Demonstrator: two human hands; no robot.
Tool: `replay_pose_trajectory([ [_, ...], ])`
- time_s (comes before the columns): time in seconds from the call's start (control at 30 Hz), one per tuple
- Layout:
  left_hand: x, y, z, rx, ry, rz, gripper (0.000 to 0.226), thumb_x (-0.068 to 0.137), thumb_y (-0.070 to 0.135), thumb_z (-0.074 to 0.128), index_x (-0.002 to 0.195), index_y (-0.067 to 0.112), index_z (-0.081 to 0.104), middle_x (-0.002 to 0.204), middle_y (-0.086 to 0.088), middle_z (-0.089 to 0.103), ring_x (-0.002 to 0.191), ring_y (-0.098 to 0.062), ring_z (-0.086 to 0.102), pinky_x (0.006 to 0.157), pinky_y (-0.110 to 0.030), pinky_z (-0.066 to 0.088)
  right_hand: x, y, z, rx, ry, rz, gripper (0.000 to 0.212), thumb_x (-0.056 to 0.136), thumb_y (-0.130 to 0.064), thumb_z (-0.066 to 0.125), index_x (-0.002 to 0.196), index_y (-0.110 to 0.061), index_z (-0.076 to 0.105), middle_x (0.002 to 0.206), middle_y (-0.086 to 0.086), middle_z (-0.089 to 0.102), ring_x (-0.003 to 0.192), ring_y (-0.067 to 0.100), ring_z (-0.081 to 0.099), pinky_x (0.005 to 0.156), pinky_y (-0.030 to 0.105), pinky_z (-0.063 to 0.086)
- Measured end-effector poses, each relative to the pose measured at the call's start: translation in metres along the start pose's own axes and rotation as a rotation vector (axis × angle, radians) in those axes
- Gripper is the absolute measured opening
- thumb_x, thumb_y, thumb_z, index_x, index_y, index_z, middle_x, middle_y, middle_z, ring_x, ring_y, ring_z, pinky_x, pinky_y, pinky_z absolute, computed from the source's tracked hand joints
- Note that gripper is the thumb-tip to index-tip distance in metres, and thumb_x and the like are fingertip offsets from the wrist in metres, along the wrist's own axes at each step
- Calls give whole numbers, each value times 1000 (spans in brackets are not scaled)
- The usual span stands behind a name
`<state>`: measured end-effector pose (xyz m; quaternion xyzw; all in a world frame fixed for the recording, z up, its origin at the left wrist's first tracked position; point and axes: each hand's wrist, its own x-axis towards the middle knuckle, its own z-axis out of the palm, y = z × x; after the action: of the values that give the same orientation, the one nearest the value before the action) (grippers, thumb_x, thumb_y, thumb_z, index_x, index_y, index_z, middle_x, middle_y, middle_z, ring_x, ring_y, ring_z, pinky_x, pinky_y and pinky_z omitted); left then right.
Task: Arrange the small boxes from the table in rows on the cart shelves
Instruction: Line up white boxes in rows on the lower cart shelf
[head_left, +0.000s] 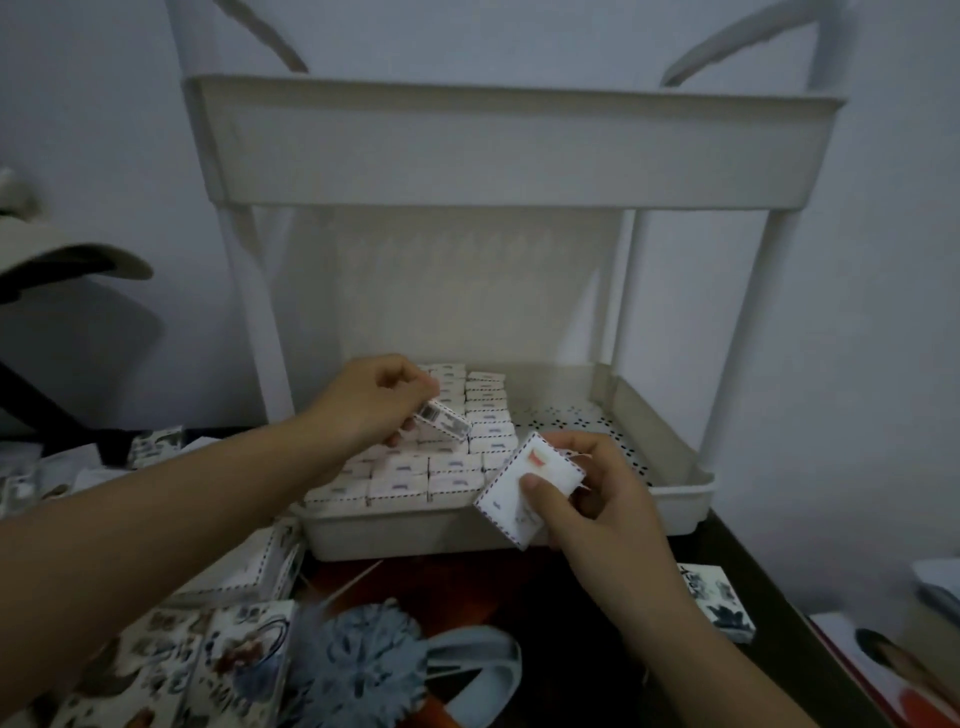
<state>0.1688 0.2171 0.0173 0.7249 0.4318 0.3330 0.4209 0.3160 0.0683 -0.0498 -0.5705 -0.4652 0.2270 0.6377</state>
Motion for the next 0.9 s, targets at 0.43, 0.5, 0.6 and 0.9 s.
replay_pose_trajectory([
  [0.43, 112, 20, 27, 676, 62, 479, 29, 94, 23, 59, 124, 24, 59, 122, 3, 63, 102, -15, 60, 89, -26, 45, 121, 2, -2, -207, 56, -99, 32, 90, -17, 62, 114, -33, 48, 97, -17, 58, 84, 12, 68, 69, 37, 60],
  [0.5, 129, 7, 39, 746, 40, 498, 33, 95, 28, 57, 128, 21, 57, 124, -1, 60, 111, -20, 56, 96, -33, 45, 147, 6, -2, -281, 83, -110, 34, 90, -16, 60, 117, -31, 47, 95, -15, 57, 80, 17, 68, 71, 42, 60],
  [0.6, 148, -12, 52, 723, 13, 511, 33, 94, 22, 58, 127, 14, 58, 122, -5, 59, 112, -22, 54, 94, -30, 42, 178, 14, -2, -345, 126, -136, 35, 90, -15, 59, 118, -30, 46, 89, -14, 57, 75, 22, 67, 72, 44, 59],
  [0.9, 172, -23, 48, 639, -109, 434, 26, 87, 20, 69, 112, 23, 62, 106, 1, 62, 89, -12, 55, 79, -20, 41, 238, 36, 1, -723, 79, -260, 35, 91, -13, 59, 122, -25, 50, 92, 4, 62, 82, 25, 62, 69, 35, 53],
])
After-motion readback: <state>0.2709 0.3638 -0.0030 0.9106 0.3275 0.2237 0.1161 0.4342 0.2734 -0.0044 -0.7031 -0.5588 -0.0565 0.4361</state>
